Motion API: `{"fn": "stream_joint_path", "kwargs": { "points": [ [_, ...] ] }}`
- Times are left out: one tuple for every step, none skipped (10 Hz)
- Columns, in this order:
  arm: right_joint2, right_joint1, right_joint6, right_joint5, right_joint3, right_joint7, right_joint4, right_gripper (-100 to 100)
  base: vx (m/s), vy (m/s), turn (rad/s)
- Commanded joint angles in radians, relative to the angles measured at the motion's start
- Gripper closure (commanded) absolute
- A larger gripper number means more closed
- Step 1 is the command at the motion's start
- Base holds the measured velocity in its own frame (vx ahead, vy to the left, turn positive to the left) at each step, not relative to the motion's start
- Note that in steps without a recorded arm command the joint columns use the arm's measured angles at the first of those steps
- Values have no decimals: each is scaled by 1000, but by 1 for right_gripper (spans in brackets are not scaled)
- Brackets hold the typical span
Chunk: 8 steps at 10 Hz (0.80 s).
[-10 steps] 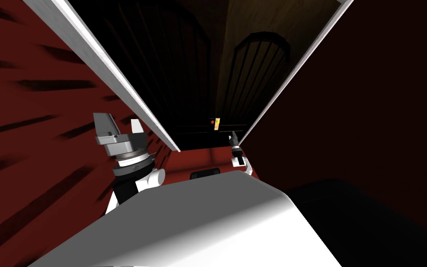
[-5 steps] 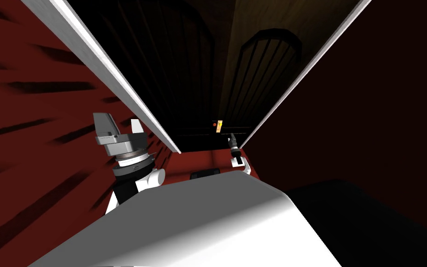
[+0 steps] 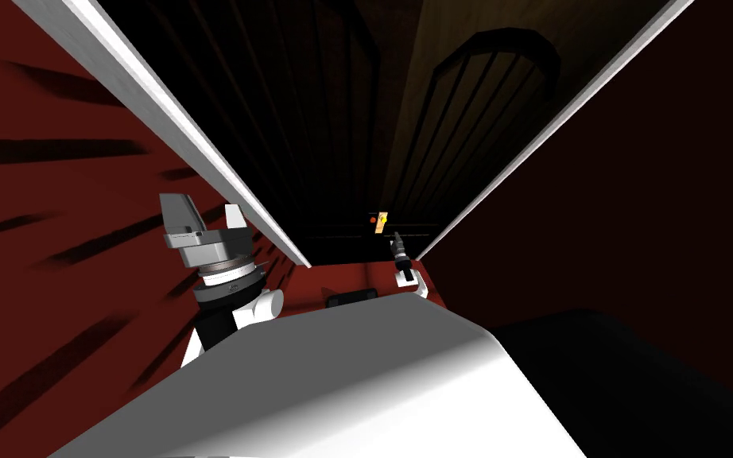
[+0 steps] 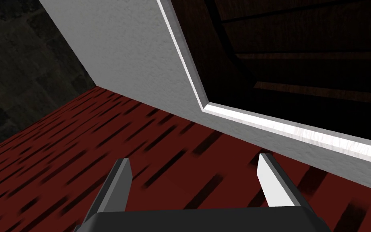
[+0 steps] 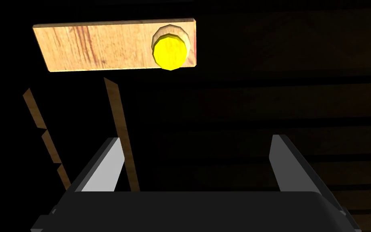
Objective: Pull the door open
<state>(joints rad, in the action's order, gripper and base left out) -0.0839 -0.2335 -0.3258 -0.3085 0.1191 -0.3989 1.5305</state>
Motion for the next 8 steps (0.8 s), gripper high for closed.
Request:
{"fn": "stream_joint_path", "kwargs": {
  "points": [
    [0,5,6,-9,2,-13,-22,-100,190,-21,41],
    [2,11,11,-15,4,-21,-40,-100,209,-7,46],
    [3,15,13,-19,4,-25,-49,-100,228,7,30],
    [0,20,9,-16,6,-21,-50,-100,100,3,6],
    [-20,6,13,-7,36,-26,-67,-100,-42,-19,-105],
    [-30,0,14,-2,51,-28,-76,-100,-88,-27,-79],
    [-42,-5,14,3,66,-31,-85,-100,-78,-12,-15],
    [-58,-11,15,11,89,-34,-99,-100,-53,7,-26]
  ]
}}
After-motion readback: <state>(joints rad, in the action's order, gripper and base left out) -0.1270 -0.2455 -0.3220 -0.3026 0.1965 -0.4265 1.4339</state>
